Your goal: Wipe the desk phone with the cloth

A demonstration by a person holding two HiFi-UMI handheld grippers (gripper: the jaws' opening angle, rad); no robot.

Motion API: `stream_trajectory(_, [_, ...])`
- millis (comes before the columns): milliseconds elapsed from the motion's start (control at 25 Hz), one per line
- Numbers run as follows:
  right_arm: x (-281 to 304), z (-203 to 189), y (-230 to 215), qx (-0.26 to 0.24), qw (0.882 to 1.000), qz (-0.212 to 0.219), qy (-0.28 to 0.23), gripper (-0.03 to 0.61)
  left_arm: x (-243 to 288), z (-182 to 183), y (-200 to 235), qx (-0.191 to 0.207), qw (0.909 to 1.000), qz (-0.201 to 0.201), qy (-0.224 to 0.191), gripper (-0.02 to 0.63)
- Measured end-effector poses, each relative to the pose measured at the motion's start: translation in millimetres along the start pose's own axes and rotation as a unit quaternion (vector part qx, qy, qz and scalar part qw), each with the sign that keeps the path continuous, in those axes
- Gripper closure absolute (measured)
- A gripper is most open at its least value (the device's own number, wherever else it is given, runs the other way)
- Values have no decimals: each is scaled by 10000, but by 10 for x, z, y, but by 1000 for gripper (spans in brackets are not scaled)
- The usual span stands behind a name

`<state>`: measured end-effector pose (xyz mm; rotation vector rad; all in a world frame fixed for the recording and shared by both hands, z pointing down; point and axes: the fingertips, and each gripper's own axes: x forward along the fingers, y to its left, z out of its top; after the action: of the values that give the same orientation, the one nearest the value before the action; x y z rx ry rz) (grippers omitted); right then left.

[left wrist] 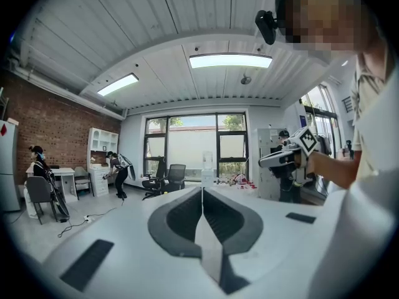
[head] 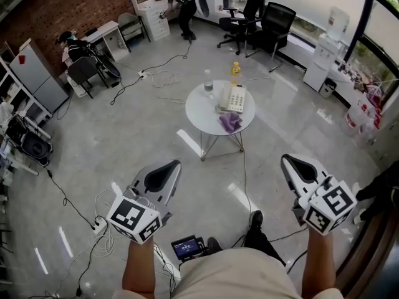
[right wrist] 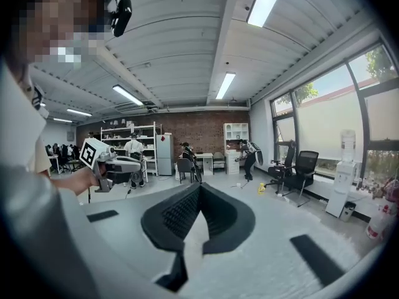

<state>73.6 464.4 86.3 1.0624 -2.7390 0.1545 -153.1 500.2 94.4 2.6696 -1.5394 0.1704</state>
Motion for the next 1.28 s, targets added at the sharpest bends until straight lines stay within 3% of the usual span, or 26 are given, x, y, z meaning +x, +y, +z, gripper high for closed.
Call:
stream_trajectory(480, [710,-61,-1146,136,9973,719,4,586,1027,9,134,-49,9975,648,291,604])
stream_trajectory(880, [1155,-70,-2174,208,9930,1156,102,586,2126,63,106,-177,9951,875,423,604])
stream_trajectory(1280, [1421,-48,-2811,344,9895,1404,41,586,2772,146,156,-130,9924,1070,589,604])
